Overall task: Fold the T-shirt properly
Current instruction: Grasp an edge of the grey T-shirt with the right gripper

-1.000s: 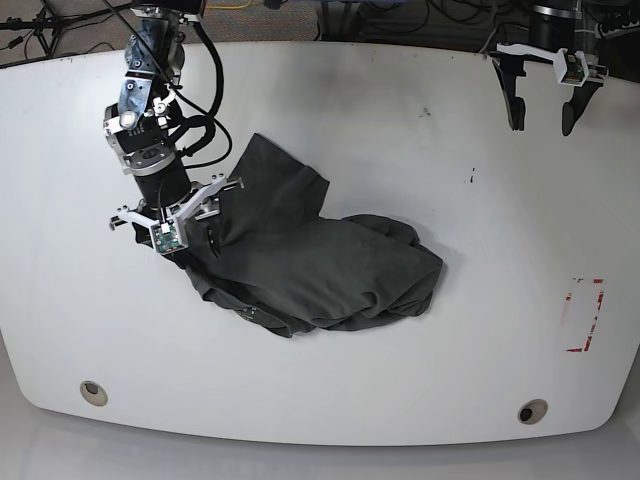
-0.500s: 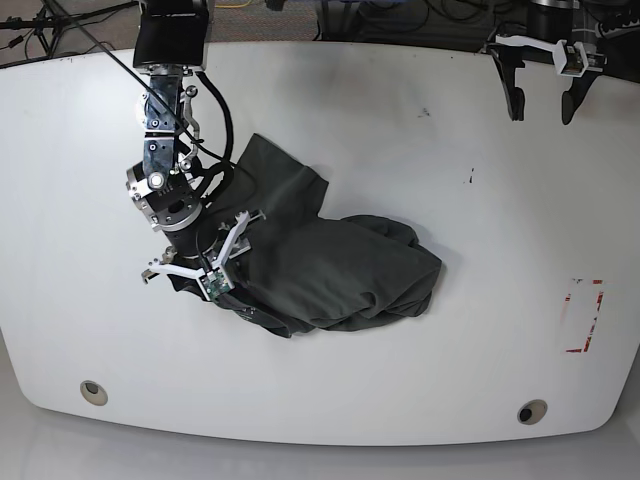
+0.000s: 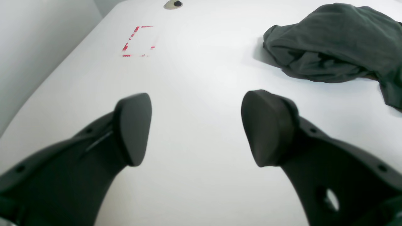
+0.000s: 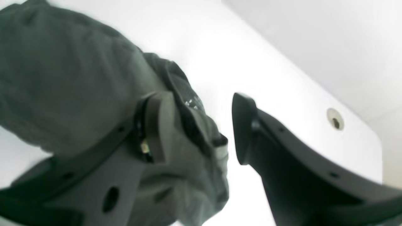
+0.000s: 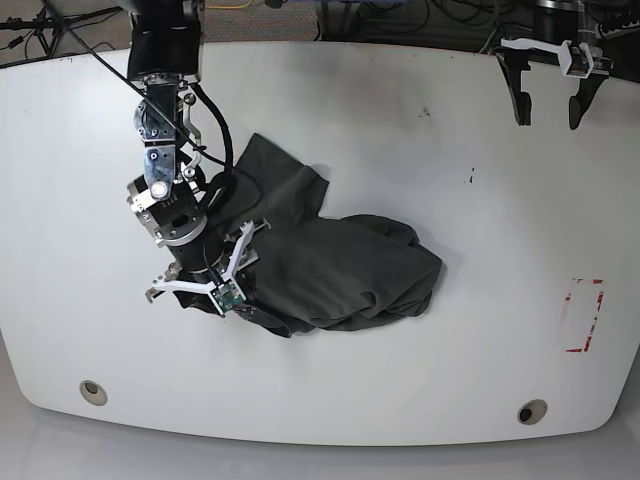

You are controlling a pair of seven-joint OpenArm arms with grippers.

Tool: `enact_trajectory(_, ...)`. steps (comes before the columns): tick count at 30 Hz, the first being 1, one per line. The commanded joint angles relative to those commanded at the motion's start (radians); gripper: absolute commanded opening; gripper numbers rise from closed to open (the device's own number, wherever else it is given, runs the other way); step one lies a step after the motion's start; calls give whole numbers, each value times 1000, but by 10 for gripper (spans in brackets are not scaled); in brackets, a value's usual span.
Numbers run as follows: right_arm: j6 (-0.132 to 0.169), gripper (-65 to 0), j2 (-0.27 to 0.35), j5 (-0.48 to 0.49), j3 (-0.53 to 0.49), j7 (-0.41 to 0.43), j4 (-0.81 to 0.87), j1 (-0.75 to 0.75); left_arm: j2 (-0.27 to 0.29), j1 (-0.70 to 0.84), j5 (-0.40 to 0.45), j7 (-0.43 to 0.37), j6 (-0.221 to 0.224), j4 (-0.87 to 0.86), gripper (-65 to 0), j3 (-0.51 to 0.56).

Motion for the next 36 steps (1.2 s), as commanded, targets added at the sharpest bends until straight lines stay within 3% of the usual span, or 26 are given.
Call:
enact_trajectory(5,17,-372,-5,-6,-10,1,-40,-8,0,-2,0,-1,1,-3,-205,2)
enact_trajectory(7,52,-369,-26,-15,-53,-3,-129,1,-4,-4,-2,7,-2,-1,-204,-5)
enact_trajectory(14,92,-370,-59,-14,-72,7,-182,-2,-12,-10,-2,7,-1,-1,-202,-5)
enact_trajectory(15,4,-368,-13,-1,4,-40,-21,-70,13,-7,19,36,2,-7,-204,1)
enact_trajectory(36,-2,-368,-12,-3,7,-40,-56,-37,13,-11,31,36,2,-5,-204,-23)
